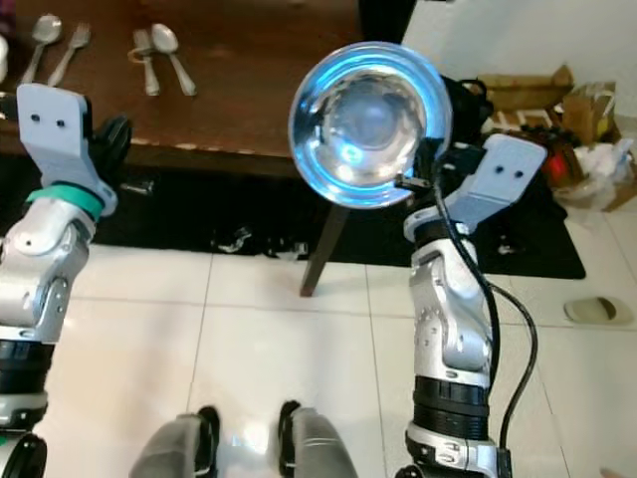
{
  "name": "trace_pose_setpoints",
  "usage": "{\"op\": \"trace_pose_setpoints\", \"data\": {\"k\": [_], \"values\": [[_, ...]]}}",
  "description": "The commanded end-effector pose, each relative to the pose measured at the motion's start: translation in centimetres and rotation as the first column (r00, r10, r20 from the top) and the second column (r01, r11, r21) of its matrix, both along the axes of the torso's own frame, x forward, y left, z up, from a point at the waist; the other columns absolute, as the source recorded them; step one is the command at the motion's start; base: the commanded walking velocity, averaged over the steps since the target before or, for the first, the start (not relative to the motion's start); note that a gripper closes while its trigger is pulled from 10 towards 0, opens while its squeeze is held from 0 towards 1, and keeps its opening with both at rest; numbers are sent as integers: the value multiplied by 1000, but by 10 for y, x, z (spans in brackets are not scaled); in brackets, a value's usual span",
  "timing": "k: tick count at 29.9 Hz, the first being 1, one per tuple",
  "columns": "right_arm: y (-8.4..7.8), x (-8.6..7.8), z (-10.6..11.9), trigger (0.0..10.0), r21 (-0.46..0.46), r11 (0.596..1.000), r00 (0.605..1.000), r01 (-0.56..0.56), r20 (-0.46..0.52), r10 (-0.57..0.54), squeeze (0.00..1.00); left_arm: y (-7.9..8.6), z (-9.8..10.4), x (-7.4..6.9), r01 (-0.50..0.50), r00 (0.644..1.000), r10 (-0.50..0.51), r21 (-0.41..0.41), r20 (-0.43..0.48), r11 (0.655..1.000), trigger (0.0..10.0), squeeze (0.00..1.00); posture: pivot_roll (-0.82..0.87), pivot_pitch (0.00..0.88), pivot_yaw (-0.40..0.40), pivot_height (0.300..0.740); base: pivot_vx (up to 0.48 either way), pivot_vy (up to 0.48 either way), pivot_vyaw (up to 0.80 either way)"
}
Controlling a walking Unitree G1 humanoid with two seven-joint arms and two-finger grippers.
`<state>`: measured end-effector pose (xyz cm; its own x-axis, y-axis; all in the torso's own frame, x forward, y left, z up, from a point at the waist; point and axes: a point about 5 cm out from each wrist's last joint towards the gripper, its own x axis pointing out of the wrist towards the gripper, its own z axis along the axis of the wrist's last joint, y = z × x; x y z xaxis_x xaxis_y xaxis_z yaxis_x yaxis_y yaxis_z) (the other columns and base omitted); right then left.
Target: Setting the table
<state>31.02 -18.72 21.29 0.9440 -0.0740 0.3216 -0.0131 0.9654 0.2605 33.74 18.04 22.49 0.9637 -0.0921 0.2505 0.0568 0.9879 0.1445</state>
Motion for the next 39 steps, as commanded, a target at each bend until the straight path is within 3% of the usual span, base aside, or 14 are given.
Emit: {"op": "trace_pose_setpoints", "data": {"k": [1, 7, 12, 32, 39], "values": [[-5, -3, 4, 10000, 7, 1000, 1000, 13, 22, -13, 0, -1, -7, 0, -1, 1000, 1, -4, -21, 1000, 10000, 0, 21, 81, -9, 740, -330, 0, 0], [-4, -3, 4, 10000, 11, 1000, 1000, 11, 21, -11, 0, 0, -7, 0, 0, 1000, 0, -5, -21, 1000, 10000, 0, 21, 82, -10, 740, -333, 0, 0], [-9, -1, 4, 10000, 66, 998, 1000, 19, 12, -20, 0, -1, -7, 0, 0, 1000, 0, -6, -22, 1000, 10000, 0, 21, 83, -10, 740, -332, 0, 0], [-8, -1, 3, 10000, 50, 999, 1000, 11, 2, -11, 0, -2, -9, 0, 1, 1000, -1, -4, -26, 1000, 10000, 0, 21, 81, -18, 740, -327, 0, 0], [-3, 3, 2, 10000, 17, 1000, 1000, -5, -11, 5, 0, -1, -13, 2, -15, 998, 14, -10, -62, 1000, 10000, 0, 22, 75, -19, 740, 0, 0, 175]]}}
